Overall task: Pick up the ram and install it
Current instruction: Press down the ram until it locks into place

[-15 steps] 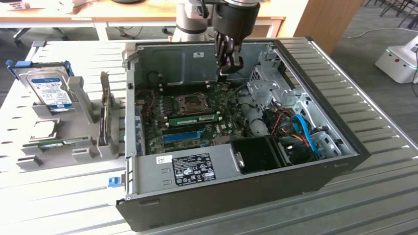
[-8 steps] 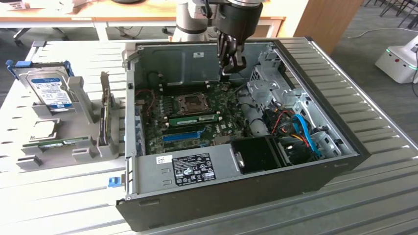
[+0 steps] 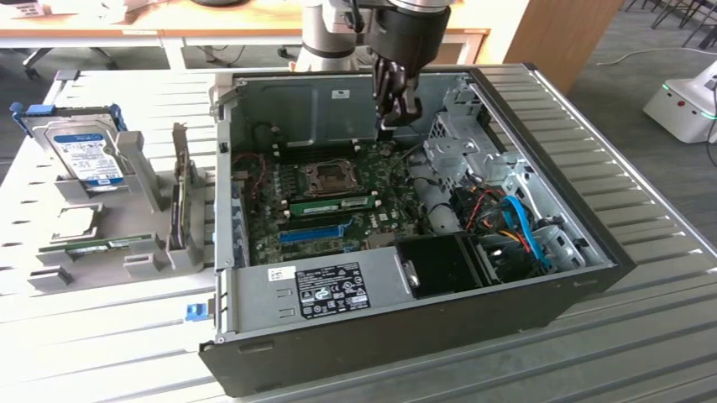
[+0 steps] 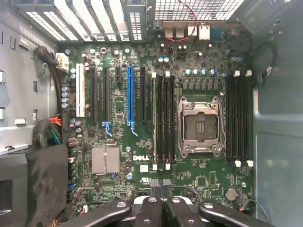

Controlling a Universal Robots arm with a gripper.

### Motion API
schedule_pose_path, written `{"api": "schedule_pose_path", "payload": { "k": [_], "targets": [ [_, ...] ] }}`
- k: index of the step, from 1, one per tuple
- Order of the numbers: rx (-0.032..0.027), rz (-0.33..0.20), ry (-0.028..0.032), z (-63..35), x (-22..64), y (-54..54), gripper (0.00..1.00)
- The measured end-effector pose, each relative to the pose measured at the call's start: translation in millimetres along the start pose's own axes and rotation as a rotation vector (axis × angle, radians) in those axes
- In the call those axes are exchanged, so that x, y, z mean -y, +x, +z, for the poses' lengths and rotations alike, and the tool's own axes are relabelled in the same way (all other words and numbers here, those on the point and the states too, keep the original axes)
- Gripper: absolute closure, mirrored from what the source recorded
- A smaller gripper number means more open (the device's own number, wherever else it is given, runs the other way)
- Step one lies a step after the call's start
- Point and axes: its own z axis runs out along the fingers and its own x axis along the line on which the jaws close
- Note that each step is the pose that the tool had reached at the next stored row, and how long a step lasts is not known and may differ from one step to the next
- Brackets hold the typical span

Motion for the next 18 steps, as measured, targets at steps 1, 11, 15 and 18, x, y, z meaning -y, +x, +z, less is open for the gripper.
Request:
{"api": "schedule_pose_path", "payload": {
  "k": [1,11,15,18],
  "targets": [
    [0.0003,0.0,0.0,1.2,0.0,0.1,0.89],
    [0.0011,0.0,-0.0001,18.5,0.4,0.3,0.89],
    [0.0015,0.0,0.0,25.8,0.6,0.5,0.89],
    [0.002,0.0,-0.0001,31.2,0.7,0.5,0.89]
  ]
}}
